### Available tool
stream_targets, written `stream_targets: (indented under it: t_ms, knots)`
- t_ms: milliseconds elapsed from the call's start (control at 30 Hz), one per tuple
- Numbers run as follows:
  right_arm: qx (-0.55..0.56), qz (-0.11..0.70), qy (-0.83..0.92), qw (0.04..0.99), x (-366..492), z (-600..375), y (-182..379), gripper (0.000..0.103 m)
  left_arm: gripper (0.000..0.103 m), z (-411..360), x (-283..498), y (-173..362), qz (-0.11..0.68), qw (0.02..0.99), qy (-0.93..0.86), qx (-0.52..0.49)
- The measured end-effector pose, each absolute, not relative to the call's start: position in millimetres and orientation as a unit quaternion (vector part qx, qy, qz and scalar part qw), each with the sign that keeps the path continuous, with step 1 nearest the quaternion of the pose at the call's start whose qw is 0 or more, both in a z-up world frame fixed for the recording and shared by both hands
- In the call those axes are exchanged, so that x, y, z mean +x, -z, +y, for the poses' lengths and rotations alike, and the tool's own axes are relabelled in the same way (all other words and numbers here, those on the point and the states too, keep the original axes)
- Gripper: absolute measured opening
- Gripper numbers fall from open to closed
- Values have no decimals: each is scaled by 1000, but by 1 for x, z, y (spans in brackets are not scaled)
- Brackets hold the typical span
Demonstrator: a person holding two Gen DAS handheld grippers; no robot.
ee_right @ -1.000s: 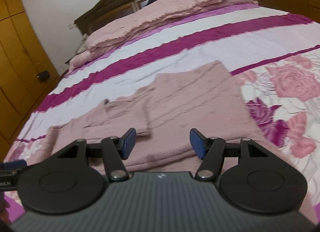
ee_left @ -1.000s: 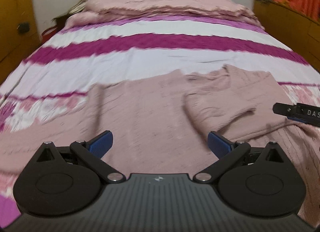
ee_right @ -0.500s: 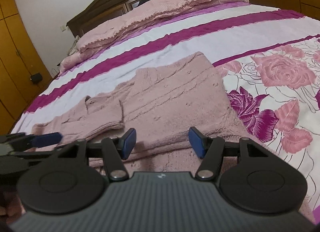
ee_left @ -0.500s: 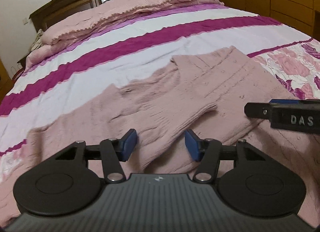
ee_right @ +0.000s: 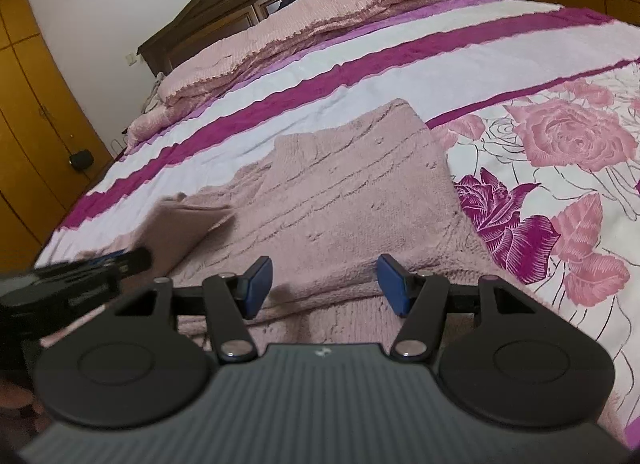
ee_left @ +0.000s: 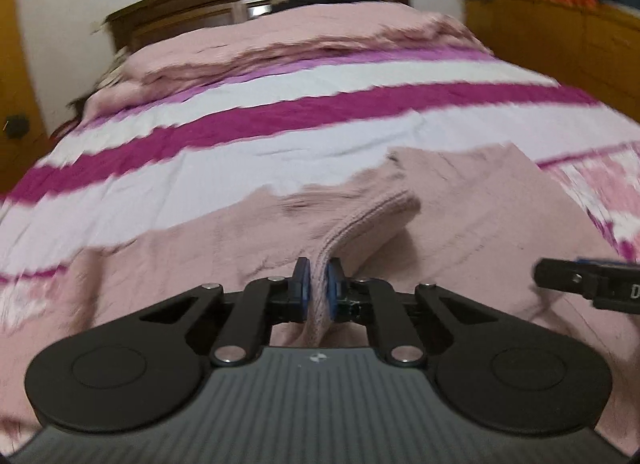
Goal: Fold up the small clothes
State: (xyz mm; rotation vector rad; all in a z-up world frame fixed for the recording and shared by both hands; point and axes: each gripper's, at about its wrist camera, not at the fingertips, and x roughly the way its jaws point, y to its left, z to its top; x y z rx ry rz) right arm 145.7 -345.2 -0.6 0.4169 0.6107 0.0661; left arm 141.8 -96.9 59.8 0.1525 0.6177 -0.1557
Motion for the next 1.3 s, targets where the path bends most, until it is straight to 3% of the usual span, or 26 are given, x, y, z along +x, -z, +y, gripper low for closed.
stream_targets:
  t_ms: [533,900,1067,1167,1233,1300]
  knots:
    - [113,326,-49,937,185,-354,-29,62,11,26,98,-44,367,927,-14,-81]
    - [60,346,-22,936,222,-370,-25,62,12,51,69,-86,362,924,68,-100]
    - [67,347,-23,935,223,-372,-21,62,13,60,102,-86,379,921,71,-62]
    - [72,346,-22,935,221,-373,-20,61,38,59,133,-74,407,908,90,-36]
    - [70,346,-23,935,220,-374,-21,61,66,56,149,-67,408,908,95,-9]
    - [68,346,-23,935,219,-374,-21,61,70,55,160,-63,404,909,99,18]
